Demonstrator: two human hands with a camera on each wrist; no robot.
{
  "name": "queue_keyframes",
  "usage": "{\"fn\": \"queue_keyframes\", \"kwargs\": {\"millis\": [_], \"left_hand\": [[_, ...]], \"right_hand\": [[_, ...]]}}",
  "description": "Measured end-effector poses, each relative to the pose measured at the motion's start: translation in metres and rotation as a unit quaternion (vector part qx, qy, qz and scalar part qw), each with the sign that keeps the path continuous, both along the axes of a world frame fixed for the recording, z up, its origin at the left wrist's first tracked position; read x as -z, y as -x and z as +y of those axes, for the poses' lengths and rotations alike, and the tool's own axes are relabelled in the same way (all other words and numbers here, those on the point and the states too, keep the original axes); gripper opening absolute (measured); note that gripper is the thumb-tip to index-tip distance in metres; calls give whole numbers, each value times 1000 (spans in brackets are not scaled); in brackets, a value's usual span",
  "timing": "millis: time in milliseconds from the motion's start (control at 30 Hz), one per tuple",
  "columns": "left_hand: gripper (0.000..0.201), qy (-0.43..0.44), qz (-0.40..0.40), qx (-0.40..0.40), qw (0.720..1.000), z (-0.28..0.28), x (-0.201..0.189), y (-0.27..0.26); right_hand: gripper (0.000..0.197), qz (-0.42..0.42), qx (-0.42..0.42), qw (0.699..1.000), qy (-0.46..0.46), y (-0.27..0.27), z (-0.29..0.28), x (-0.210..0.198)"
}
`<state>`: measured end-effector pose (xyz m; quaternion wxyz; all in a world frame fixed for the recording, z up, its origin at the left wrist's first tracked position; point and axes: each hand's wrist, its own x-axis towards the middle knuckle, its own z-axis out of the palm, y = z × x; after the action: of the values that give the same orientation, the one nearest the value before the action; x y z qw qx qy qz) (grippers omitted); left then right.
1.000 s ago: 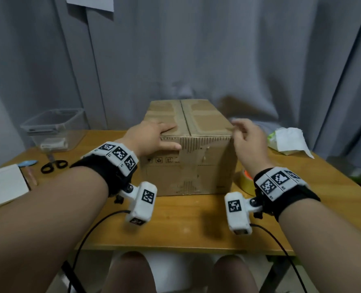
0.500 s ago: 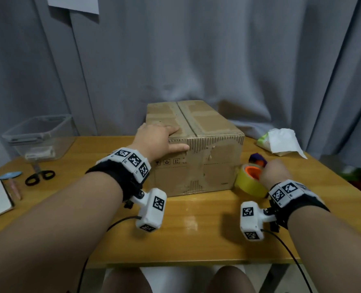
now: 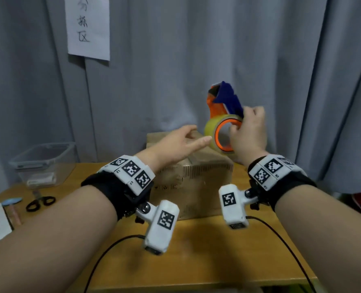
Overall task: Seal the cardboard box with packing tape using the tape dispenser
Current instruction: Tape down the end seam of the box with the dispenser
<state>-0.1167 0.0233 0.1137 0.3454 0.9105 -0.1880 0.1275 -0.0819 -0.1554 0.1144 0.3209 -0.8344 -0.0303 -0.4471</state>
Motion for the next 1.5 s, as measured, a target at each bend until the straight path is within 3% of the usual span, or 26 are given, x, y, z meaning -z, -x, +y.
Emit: {"fn": "queue_keyframes", "kwargs": {"millis": [67,133,233,367,467,567,667,767,900,1033,1200,1300,1500], "left_hand": [[74,37,-7,-5,999,1,-8,0],[64,81,-26,-25,996,13,-13,-1],[51,99,-47,-5,994,39,-11,3],[61,53,-38,30,997,60,2,7],[58,119,-31,44,991,66,5,11],[45,279,-18,13,960,70,-6,18],[64,375,75,-5,924,72,-22,24],[75,369,133,4,920,74,-30,29],[36,371,98,8,923,75,-31,30],[18,361,74,-15,930,79,-32,30],[14,311,88,-85,943,88,-33,27],[10,275,117,-122,946,97,-25,24],[20,286,148,-179,930,120,13,15]], "right_hand": [[28,-7,-50,999,-14,7,21,-5],[26,19,-115,993,-32,7,34,-5],[20,97,-254,961,-57,2,44,-2],[48,162,-358,914,-107,2,53,5],[47,128,-350,924,-89,1,58,4],[42,99,-318,942,-46,1,60,0],[43,91,-313,945,7,5,61,-3],[44,89,-317,944,30,7,67,-3],[46,84,-311,945,60,7,74,-3],[51,87,-308,944,74,8,73,-3],[95,81,-266,929,244,8,73,-8],[90,68,-218,902,366,8,73,-14],[73,94,-154,849,497,1,62,-19]]}}
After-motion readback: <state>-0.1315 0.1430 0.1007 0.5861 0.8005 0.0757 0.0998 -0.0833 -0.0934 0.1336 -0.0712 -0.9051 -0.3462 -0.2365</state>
